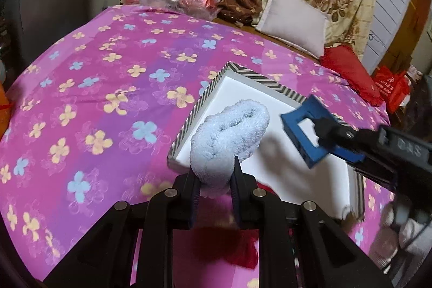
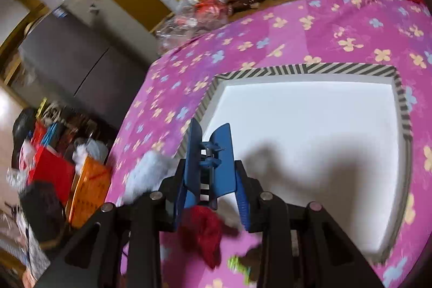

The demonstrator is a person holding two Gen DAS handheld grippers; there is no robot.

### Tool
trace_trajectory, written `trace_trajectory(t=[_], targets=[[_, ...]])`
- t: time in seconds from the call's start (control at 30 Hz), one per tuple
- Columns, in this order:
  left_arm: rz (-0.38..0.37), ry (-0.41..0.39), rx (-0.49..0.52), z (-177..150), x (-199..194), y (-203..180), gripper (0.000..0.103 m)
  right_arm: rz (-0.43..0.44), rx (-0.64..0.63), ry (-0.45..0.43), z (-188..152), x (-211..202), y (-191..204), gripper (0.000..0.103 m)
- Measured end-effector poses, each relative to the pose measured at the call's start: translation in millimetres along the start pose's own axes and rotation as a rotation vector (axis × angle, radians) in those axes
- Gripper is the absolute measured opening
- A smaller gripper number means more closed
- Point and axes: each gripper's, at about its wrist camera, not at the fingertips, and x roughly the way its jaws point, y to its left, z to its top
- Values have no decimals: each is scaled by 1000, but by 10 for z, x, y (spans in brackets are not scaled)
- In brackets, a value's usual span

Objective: Organize jewelry
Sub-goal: 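Place the scrunchie inside the striped box with the left tool while the right tool places the clip there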

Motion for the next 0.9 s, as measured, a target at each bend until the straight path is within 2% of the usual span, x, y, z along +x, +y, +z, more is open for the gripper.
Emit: trace_trajectory(t=[0.23, 0.5, 0.6, 0.67, 0.73, 0.8, 0.9], targets=[[31, 46, -16, 112, 367, 3, 28, -6, 151, 4, 386, 611, -261, 33], [94, 86, -15, 126, 669, 49, 28, -13, 229, 0, 508, 1125, -384, 33], [101, 76, -19, 113, 684, 94, 29, 9, 251, 36, 520, 1284, -399, 36], [104, 79, -3, 119, 684, 84, 35, 35, 279, 66, 508, 1357, -409, 39], [93, 73, 11, 110, 655, 67, 41, 57, 271, 74, 481, 1335, -393, 53], [79, 71, 16, 104, 625, 59, 47, 42, 260, 66, 456, 1242, -393, 63], [53, 60, 0, 107, 543, 77, 57, 34, 235, 68, 428, 1044, -404, 63]])
